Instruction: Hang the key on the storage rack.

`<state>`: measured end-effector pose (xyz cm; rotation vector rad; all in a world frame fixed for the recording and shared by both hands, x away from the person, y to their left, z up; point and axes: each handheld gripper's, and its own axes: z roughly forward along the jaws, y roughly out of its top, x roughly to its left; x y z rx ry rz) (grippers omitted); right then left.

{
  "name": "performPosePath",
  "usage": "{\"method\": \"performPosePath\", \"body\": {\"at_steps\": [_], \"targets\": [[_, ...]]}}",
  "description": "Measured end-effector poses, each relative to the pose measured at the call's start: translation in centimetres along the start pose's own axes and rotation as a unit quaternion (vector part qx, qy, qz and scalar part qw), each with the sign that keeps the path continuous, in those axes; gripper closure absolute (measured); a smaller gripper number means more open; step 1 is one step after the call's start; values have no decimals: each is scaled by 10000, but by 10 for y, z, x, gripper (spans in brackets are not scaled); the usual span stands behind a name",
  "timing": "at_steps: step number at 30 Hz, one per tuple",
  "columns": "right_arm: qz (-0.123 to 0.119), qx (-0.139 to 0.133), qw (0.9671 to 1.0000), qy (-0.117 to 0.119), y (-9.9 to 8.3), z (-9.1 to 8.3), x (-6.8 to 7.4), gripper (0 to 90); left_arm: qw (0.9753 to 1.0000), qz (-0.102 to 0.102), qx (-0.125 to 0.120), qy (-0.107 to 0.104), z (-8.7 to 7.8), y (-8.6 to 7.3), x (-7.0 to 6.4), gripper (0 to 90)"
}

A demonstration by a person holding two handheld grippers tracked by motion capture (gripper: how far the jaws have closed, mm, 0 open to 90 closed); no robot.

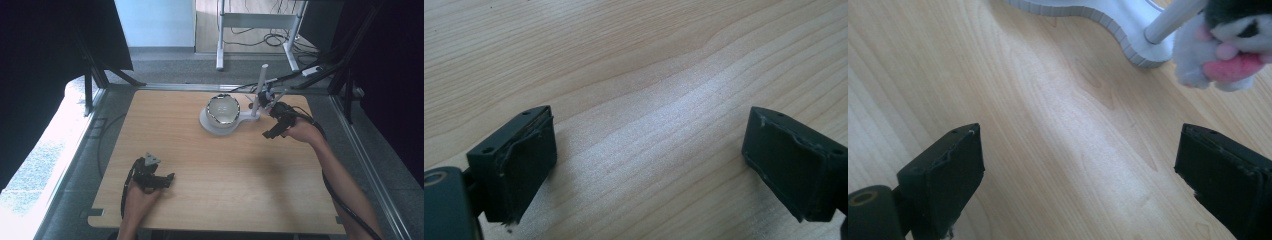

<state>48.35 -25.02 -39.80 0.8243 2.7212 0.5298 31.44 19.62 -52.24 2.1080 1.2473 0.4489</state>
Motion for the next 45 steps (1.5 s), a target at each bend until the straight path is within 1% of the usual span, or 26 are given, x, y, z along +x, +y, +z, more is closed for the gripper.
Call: {"method": "performPosePath", "body": {"at_steps": [5,10,19,24,35,42,45], "targets": [[-58,-56,10000,15,-5,-2,10,52,10000,10,-2,-3,0,0,0,73],[-20,-77,10000,6,-12,-2,17,44,10000,7,-1,-3,0,0,0,72],[20,-200,9998,25,-28,-1,25,13,10000,8,-1,-2,0,0,0,73],[48,-304,9995,3,-36,-3,30,18,10000,6,-1,-3,0,0,0,72],[80,-421,9991,-49,-54,-8,43,22,10000,2,0,-5,0,0,0,73],[107,-581,9982,-42,-68,-14,53,7,10000,6,0,-9,0,0,0,73],[117,-706,9974,-55,-75,-16,59,7,10000,24,-1,0,0,0,0,73]]}}
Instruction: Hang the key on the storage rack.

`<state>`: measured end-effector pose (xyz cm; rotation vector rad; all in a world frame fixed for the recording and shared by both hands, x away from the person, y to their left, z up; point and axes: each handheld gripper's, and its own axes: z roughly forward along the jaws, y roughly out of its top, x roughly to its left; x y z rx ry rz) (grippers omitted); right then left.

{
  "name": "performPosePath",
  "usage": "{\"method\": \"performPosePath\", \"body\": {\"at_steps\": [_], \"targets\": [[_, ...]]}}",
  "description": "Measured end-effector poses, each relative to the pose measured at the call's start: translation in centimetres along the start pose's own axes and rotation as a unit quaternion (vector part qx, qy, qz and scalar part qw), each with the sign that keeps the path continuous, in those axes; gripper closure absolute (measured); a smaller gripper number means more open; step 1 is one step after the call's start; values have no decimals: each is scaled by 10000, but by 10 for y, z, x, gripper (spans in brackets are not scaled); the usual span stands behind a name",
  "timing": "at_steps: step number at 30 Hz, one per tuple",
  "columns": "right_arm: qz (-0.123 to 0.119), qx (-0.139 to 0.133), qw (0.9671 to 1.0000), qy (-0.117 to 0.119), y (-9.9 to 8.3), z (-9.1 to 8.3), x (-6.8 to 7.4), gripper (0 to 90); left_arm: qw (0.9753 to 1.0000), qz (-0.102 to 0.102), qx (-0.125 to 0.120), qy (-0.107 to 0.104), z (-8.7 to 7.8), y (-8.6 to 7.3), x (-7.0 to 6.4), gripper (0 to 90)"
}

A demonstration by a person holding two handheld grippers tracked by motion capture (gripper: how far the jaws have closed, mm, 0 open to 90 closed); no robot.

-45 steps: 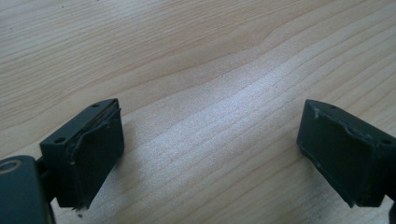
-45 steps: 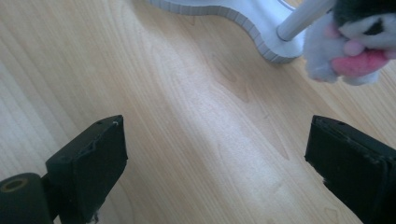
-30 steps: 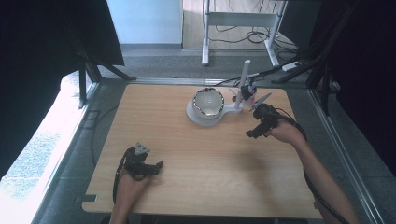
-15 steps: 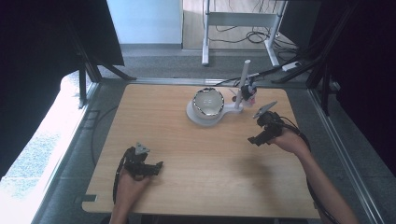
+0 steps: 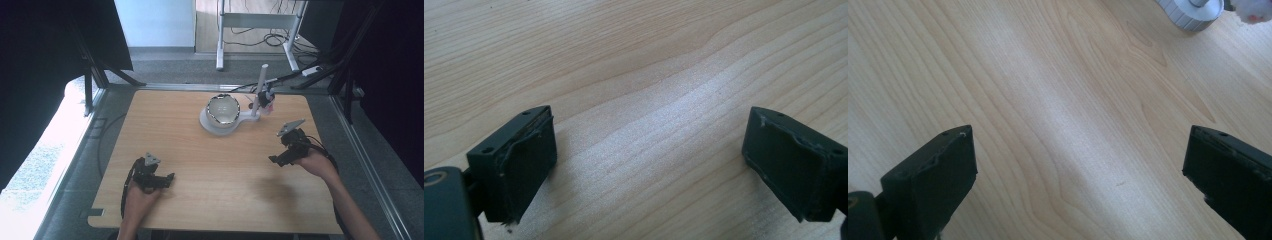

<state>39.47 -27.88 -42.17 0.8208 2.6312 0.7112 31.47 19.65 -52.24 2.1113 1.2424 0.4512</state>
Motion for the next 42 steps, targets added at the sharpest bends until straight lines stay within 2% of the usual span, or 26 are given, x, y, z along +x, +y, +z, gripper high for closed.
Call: {"method": "performPosePath", "body": {"at_steps": [5,9,18,20,25,26,31,34,36,38,42], "targets": [[39,-201,9998,-56,-13,-3,10,7,10000,-37,-11,-2,0,0,-1,72],[97,-298,9995,-6,-21,-2,17,7,10000,-17,-2,-2,0,0,0,73],[177,-632,9978,-11,-45,10,41,7,10000,-24,-3,-3,0,0,0,72],[197,-674,9975,-83,-50,13,46,7,10000,-23,-3,-4,0,0,0,73],[304,-676,9972,-46,-62,21,55,7,10000,-24,-3,-3,0,0,0,73],[304,-674,9972,-69,-68,25,61,7,10000,-24,-3,-3,0,0,0,73],[389,-870,9954,69,-79,32,73,7,10000,-26,-5,-2,0,0,0,73],[411,-889,9951,110,-82,37,77,7,10000,-25,-5,-2,0,0,0,73],[473,-885,9949,141,-87,45,83,0,10000,-25,-6,-3,0,0,0,73],[628,-987,9927,303,-90,48,86,0,10000,-25,-6,-3,0,0,0,73],[669,-973,9925,302,-88,48,90,0,10000,-24,-6,-4,0,0,0,73]]}}
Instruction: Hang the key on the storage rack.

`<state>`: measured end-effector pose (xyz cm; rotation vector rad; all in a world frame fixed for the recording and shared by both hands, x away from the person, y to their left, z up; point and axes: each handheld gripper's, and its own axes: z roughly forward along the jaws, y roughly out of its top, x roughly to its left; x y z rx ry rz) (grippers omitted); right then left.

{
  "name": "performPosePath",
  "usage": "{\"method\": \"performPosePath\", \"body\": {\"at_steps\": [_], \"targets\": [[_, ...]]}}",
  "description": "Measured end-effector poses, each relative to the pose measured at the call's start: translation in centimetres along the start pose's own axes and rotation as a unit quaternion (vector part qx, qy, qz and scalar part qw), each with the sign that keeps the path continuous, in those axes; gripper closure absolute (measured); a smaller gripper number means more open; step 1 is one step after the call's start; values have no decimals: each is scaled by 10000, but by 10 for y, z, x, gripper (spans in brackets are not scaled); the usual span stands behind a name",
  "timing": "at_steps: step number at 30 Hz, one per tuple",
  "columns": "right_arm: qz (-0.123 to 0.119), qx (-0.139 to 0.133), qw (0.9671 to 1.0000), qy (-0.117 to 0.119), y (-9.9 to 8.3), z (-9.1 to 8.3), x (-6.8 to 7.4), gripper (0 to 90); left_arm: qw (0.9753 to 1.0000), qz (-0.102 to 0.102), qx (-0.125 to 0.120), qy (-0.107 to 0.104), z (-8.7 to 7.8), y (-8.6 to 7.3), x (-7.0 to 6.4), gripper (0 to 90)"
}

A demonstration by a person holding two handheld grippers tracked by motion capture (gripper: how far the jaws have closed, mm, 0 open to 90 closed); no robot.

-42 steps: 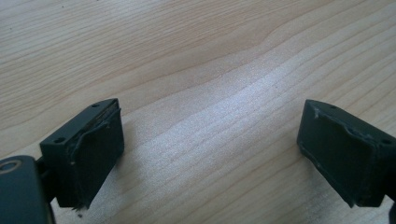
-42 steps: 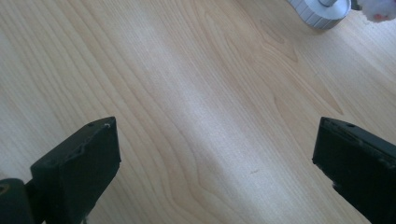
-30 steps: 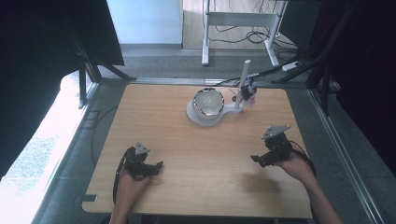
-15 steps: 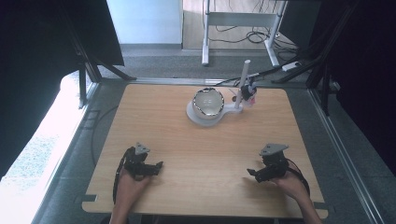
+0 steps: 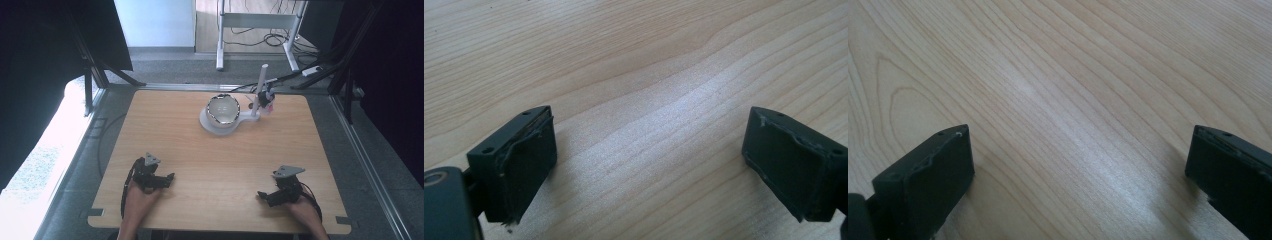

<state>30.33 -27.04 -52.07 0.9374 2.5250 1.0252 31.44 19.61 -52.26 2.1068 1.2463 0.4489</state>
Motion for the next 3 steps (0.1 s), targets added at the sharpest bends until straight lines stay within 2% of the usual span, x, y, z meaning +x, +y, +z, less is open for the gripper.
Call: {"method": "performPosePath", "body": {"at_steps": [3], "targets": [[20,2,10000,-39,0,0,1,0,10000,3,-1,3,0,0,0,74]]}}
